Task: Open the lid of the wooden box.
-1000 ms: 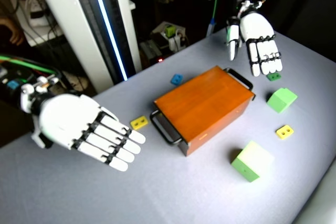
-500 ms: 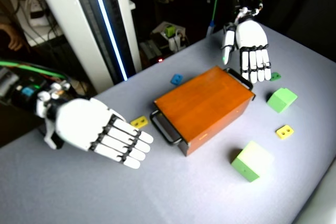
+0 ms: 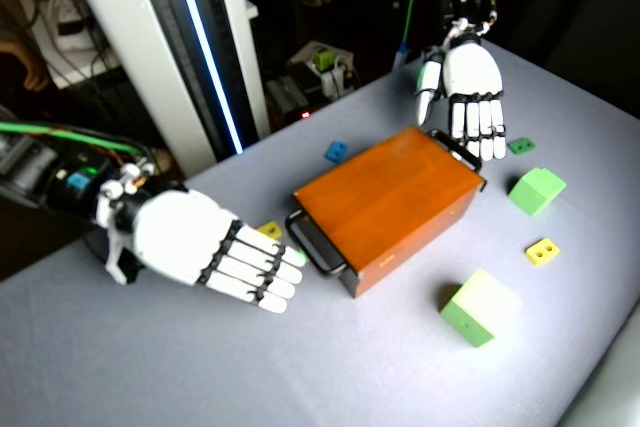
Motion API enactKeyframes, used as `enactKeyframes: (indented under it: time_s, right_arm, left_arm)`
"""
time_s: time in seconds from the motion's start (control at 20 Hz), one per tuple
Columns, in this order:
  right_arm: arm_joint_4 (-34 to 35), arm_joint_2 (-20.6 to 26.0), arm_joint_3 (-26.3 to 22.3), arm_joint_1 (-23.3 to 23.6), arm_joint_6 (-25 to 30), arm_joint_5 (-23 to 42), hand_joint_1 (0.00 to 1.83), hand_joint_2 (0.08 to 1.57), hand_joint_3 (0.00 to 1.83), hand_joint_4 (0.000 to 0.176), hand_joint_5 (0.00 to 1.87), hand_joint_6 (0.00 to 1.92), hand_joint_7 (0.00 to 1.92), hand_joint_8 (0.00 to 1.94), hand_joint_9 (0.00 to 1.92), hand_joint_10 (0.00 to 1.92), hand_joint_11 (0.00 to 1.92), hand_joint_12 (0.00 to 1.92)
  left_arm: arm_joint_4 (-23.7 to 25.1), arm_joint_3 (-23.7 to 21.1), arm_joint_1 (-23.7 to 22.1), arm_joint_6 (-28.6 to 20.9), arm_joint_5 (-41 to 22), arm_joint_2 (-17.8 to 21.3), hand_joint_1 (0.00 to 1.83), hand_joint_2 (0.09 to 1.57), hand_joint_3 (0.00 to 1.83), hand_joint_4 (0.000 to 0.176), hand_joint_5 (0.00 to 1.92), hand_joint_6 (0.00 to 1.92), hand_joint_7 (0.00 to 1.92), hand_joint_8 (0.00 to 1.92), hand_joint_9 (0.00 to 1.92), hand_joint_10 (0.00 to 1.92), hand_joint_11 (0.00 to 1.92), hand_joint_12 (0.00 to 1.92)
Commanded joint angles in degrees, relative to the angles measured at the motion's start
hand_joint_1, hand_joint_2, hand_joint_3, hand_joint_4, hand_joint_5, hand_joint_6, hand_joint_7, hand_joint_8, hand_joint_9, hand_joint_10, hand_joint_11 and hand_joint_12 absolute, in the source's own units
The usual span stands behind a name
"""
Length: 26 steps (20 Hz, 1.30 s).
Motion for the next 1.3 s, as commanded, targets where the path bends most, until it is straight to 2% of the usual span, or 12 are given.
enactKeyframes:
  time_s: [0.0, 0.45, 0.5, 0.55, 0.6, 0.7, 0.75, 0.8, 0.95, 1.1, 1.2, 1.25]
  right_arm:
    - [-0.82, -0.14, 0.26, 0.89, 0.37, 5.97, 0.59, 1.4, 0.0, 0.0, 0.06, 0.0, 0.0, 0.0, 0.0, 0.0, 0.0, 0.0]
    - [-1.53, -1.6, 1.42, 2.28, 0.42, 3.67, 0.62, 1.4, 0.0, 0.0, 0.05, 0.0, 0.0, 0.0, 0.0, 0.0, 0.0, 0.0]
    - [-1.53, -1.6, 1.43, 2.28, 0.46, 3.68, 0.63, 1.4, 0.0, 0.0, 0.03, 0.0, 0.0, 0.0, 0.0, 0.0, 0.0, 0.0]
    - [-1.53, -1.59, 1.44, 2.28, 0.48, 3.68, 0.63, 1.4, 0.0, 0.0, 0.01, 0.0, 0.0, 0.0, 0.0, 0.0, 0.0, 0.0]
    - [-1.52, -1.58, 1.44, 2.28, 0.51, 3.7, 0.62, 1.4, 0.0, 0.0, 0.0, 0.0, 0.0, 0.0, 0.0, 0.0, 0.0, 0.0]
    - [-1.52, -1.45, 1.43, 2.28, 0.75, 3.84, 0.65, 1.39, 0.0, 0.0, 0.0, 0.0, 0.0, 0.0, 0.0, 0.0, 0.0, 0.0]
    - [-1.51, -1.23, 1.35, 2.28, 1.12, 4.15, 0.65, 1.39, 0.0, 0.0, 0.0, 0.0, 0.0, 0.0, 0.0, 0.0, 0.0, 0.0]
    - [-1.5, -1.06, 1.23, 2.28, 1.23, 4.34, 0.69, 1.37, 0.0, 0.0, 0.0, 0.0, 0.0, 0.0, 0.0, 0.0, 0.0, 0.0]
    - [-1.47, -0.35, 0.77, 2.26, 1.55, 4.79, 0.7, 1.38, 0.0, 0.0, 0.0, 0.0, 0.0, 0.0, 0.0, 0.0, 0.0, 0.0]
    - [-1.35, 0.29, 0.45, 2.08, 1.76, 5.34, 0.72, 1.38, 0.0, 0.0, 0.0, 0.0, 0.0, 0.0, 0.0, 0.0, 0.0, 0.0]
    - [-1.23, 0.74, 0.21, 1.95, 1.93, 5.89, 0.77, 1.37, 0.0, 0.0, 0.0, 0.0, 0.0, 0.0, 0.0, 0.0, 0.0, 0.0]
    - [-1.16, 0.99, 0.1, 1.82, 2.12, 6.37, 0.76, 1.37, 0.0, 0.0, 0.0, 0.0, 0.0, 0.0, 0.0, 0.0, 0.0, 0.0]
  left_arm:
    - [-0.22, 0.37, -0.57, -0.63, -5.71, -0.31, 0.08, 1.43, 0.0, 0.0, 0.26, 0.0, 0.1, 0.0, 0.0, 0.0, 0.0, 0.0]
    - [0.46, 0.91, -1.03, -0.94, -4.27, -1.06, 0.08, 1.43, 0.0, 0.001, 0.18, 0.0, 0.04, 0.0, 0.0, 0.0, 0.0, 0.0]
    - [0.46, 0.91, -1.03, -0.95, -4.33, -1.06, 0.14, 1.43, 0.0, 0.021, 0.03, 0.0, 0.01, 0.0, 0.0, 0.0, 0.0, 0.0]
    - [0.46, 0.9, -1.03, -0.95, -4.38, -1.06, 0.16, 1.43, 0.0, 0.027, 0.01, 0.0, 0.0, 0.0, 0.0, 0.0, 0.0, 0.0]
    - [0.46, 0.9, -1.03, -0.95, -4.45, -1.05, 0.19, 1.42, 0.0, 0.049, 0.0, 0.0, 0.0, 0.0, 0.0, 0.0, 0.0, 0.0]
    - [0.46, 0.86, -1.02, -0.95, -4.67, -1.0, 0.28, 1.4, 0.0, 0.074, 0.0, 0.0, 0.0, 0.0, 0.0, 0.0, 0.0, 0.0]
    - [0.46, 0.82, -1.02, -0.96, -4.8, -0.95, 0.28, 1.4, 0.0, 0.074, 0.0, 0.0, 0.0, 0.0, 0.0, 0.0, 0.0, 0.0]
    - [0.46, 0.8, -1.02, -0.97, -4.94, -0.92, 0.35, 1.39, 0.0, 0.097, 0.0, 0.0, 0.0, 0.0, 0.0, 0.0, 0.0, 0.0]
    - [0.46, 0.65, -1.01, -1.03, -5.42, -0.78, 0.37, 1.39, 0.0, 0.105, 0.0, 0.0, 0.0, 0.0, 0.0, 0.0, 0.0, 0.0]
    - [0.46, 0.59, -0.99, -1.04, -5.66, -0.7, 0.38, 1.39, 0.0, 0.095, 0.0, 0.0, 0.0, 0.0, 0.0, 0.0, 0.0, 0.0]
    - [0.46, 0.55, -0.99, -1.13, -5.91, -0.63, 0.38, 1.4, 0.0, 0.106, 0.0, 0.0, 0.0, 0.0, 0.0, 0.0, 0.0, 0.0]
    - [0.46, 0.51, -0.98, -1.21, -6.17, -0.54, 0.4, 1.39, 0.0, 0.102, 0.0, 0.0, 0.0, 0.0, 0.0, 0.0, 0.0, 0.0]
